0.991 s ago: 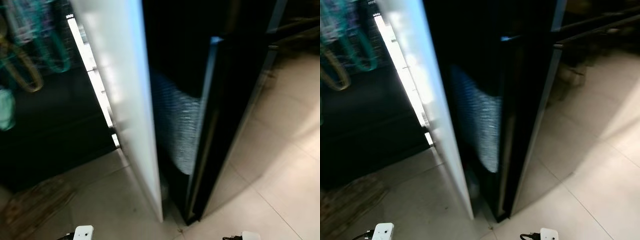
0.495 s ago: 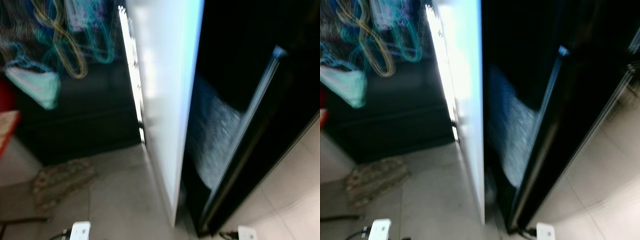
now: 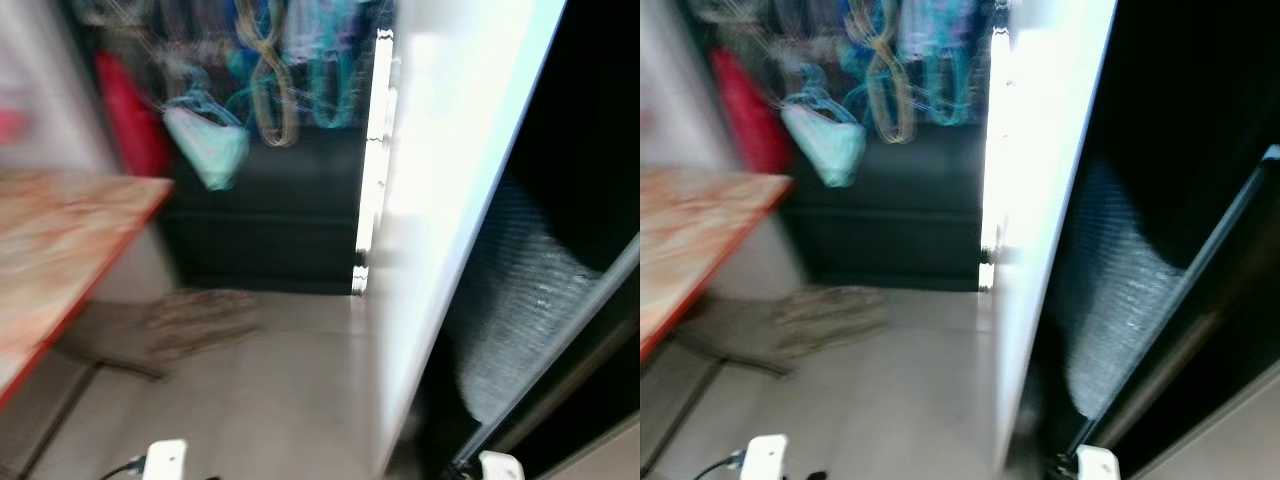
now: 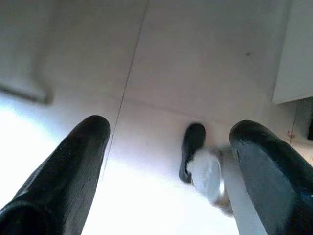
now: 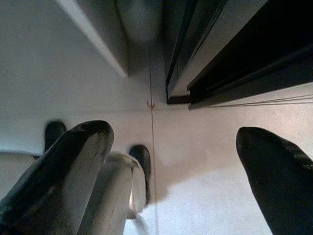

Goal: Restocking fridge

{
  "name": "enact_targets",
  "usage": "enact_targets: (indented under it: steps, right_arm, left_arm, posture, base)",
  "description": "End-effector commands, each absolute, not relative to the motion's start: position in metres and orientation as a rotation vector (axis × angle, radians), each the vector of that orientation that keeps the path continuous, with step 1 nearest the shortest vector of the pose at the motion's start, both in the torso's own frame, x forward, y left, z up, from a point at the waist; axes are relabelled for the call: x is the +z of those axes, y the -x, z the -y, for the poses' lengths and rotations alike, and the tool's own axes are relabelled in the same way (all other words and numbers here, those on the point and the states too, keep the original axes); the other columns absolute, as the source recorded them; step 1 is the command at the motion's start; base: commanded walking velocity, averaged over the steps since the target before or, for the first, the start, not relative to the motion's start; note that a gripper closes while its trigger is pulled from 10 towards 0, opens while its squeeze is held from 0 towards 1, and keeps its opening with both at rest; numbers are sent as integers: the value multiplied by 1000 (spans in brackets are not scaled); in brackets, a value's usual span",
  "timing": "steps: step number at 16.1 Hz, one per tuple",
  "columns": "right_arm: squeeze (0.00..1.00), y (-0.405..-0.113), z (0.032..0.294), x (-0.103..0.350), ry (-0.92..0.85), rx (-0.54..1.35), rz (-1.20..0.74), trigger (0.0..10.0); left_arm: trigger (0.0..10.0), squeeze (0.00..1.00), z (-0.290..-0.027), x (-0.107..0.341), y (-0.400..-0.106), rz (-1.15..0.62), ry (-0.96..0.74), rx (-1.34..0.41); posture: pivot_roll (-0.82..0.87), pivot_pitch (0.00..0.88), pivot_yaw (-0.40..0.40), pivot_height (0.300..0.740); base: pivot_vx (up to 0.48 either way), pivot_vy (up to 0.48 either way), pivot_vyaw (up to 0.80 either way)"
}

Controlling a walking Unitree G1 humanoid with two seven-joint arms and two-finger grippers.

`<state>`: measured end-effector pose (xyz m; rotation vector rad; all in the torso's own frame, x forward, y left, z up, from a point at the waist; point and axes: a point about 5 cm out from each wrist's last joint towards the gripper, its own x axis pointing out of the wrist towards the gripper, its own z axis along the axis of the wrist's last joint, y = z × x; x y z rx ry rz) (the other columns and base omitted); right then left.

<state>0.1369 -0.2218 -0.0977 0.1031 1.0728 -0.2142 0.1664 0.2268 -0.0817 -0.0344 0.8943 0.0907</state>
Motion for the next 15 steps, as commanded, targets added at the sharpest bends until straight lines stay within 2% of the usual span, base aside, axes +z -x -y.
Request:
enact_targets:
  steps: [1, 15]
  right_arm:
    - [0, -140, 218, -98, -110, -210, -1069, 10000]
    - [0, -135, 218, -99, -114, -170, -1092, 10000]
  left_arm:
    - [10000, 0, -232, -83, -162, -913, 39, 111]
    - [10000, 0, -232, -82, -161, -886, 54, 130]
  posture:
    - [-7, 0, -11, 740]
    - [-8, 0, -23, 740]
  base:
    - [0, 0, 800]
    - [0, 0, 800]
